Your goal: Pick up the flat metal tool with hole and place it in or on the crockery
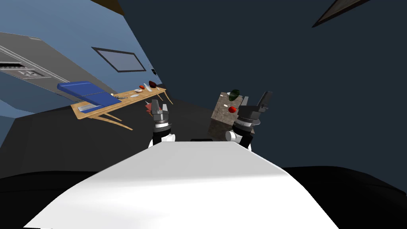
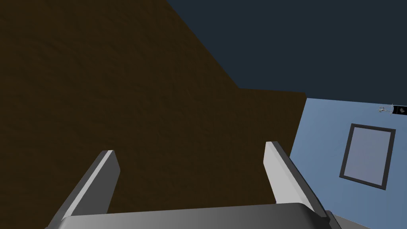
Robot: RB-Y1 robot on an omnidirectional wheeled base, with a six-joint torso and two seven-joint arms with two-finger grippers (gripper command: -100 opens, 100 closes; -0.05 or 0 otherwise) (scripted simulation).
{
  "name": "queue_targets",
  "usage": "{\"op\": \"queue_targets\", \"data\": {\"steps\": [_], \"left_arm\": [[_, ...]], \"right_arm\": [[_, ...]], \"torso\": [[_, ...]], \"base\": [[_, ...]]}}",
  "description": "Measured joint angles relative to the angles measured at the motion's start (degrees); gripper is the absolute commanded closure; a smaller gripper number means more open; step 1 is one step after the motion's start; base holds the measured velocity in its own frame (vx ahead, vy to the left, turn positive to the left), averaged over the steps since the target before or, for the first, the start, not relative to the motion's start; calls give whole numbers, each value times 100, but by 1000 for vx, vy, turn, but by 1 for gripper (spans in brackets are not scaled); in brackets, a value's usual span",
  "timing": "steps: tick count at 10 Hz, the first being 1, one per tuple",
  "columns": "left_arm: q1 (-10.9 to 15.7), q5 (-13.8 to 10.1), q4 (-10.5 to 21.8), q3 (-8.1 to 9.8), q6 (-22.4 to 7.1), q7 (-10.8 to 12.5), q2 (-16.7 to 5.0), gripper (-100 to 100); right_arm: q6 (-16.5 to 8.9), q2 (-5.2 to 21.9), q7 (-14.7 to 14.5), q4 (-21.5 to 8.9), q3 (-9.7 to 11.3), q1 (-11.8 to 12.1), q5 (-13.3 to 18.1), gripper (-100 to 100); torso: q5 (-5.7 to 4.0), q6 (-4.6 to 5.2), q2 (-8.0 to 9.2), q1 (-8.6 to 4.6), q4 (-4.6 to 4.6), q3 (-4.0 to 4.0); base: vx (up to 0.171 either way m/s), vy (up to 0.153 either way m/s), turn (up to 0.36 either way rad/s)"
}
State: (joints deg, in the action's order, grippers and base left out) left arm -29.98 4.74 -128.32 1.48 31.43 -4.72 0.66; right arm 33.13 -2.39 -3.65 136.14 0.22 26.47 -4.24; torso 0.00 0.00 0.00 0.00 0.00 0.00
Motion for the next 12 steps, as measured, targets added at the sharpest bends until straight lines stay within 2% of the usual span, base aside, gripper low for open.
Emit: {"op": "queue_targets", "data": {"steps": [3,5,6,7,8,9,10,12], "left_arm": [[0,0,0,0,0,0,0,0],[0,0,0,0,0,0,0,0],[0,0,0,0,0,0,0,0],[-1,0,0,0,0,0,0,0],[0,0,0,-1,0,0,1,0],[0,0,0,0,0,0,0,0],[0,0,0,0,0,0,0,0],[0,0,0,0,0,0,0,0]], "right_arm": [[-41,445,-71,-152,-58,22,64,-100],[-168,753,-142,-276,-157,13,127,-100],[-263,885,-225,-434,-199,-41,198,-100],[-311,1017,-300,-538,-252,48,264,-100],[-320,1197,-329,-764,-416,70,283,-100],[-346,1274,-417,-926,-463,152,375,-100],[-442,1315,-479,-953,-495,145,416,-100],[-657,1454,-627,-1267,-649,93,547,-100]], "torso": [[1,0,-5,6,-1,-3],[2,0,-6,10,-1,-3],[3,-1,-14,14,-3,-8],[4,0,-16,20,-4,-9],[5,0,-18,22,-4,-10],[5,0,-17,24,-4,-10],[5,0,-13,19,-3,-8],[4,0,-13,20,-3,-8]], "base": [[12,23,1],[26,40,2],[46,63,6],[45,72,-2],[43,70,1],[27,50,-3],[20,51,5],[41,67,3]]}}
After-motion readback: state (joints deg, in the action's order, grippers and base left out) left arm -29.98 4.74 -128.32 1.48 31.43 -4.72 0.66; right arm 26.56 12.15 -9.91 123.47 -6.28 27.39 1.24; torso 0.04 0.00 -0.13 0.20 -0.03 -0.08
